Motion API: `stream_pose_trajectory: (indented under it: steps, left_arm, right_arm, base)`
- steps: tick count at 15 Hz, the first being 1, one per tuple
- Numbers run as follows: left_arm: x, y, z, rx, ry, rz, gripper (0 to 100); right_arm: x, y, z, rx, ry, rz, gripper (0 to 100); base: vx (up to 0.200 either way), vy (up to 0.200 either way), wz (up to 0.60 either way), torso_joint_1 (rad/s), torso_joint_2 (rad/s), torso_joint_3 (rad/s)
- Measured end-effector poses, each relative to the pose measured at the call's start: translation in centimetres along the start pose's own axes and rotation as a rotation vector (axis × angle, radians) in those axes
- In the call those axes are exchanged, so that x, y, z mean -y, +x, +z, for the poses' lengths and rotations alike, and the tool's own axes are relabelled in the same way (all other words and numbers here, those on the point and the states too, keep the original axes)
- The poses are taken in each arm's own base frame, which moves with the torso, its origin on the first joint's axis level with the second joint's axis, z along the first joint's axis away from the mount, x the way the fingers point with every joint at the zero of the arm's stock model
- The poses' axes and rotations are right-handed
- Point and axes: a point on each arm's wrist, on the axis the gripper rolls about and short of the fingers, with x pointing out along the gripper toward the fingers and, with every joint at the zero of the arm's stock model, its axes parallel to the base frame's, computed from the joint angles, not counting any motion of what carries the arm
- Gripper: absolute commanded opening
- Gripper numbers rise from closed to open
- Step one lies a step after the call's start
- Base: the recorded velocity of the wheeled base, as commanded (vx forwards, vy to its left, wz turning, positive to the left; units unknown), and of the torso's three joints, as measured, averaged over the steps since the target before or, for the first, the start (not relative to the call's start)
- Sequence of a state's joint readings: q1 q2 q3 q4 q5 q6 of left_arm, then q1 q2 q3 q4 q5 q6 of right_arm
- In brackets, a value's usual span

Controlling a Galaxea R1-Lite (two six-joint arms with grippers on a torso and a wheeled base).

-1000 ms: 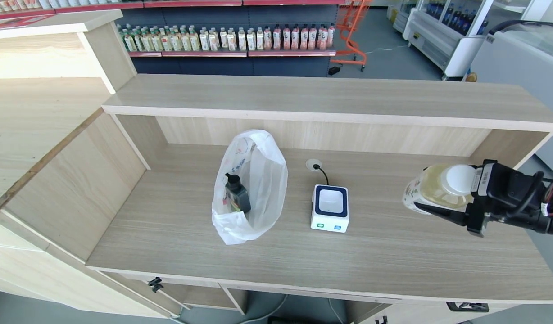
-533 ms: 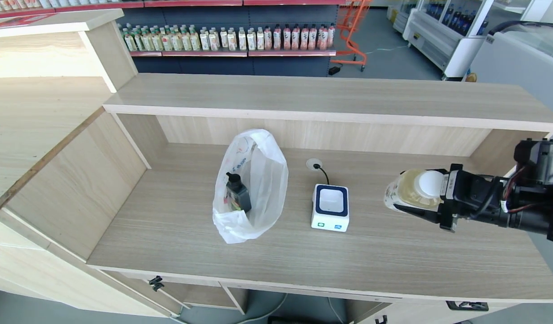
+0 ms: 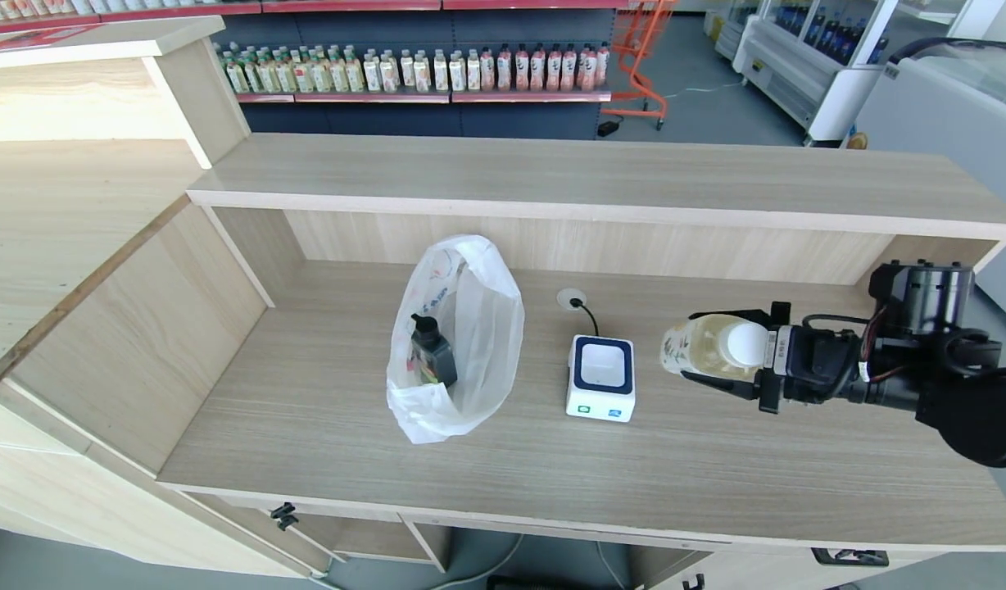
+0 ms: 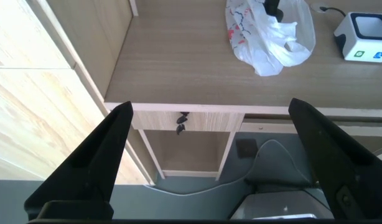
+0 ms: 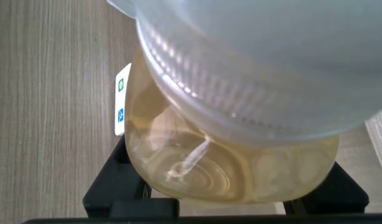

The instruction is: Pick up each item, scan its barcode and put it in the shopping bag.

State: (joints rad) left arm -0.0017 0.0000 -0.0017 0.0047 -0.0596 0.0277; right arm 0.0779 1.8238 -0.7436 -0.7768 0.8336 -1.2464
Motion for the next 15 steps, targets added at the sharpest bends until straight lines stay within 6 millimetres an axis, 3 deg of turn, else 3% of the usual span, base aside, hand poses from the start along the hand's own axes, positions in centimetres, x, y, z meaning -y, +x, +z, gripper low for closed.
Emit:
stream_pose_trajectory:
  steps: [9, 15]
  left_arm:
    - [0.0, 0.0, 0.0, 0.000, 0.000, 0.000, 100]
    - [0.0, 0.0, 0.0, 0.000, 0.000, 0.000, 100]
  right_arm:
    - [-1.3, 4.1, -2.1, 0.054, -0.018, 0.030, 0]
    - [-1.3, 4.7, -2.6, 0.056, -0.022, 0.028, 0]
  base:
    - [0.000, 0.000, 0.00, 0.000, 0.00, 0.000]
    - [0.000, 0.000, 0.00, 0.000, 0.00, 0.000]
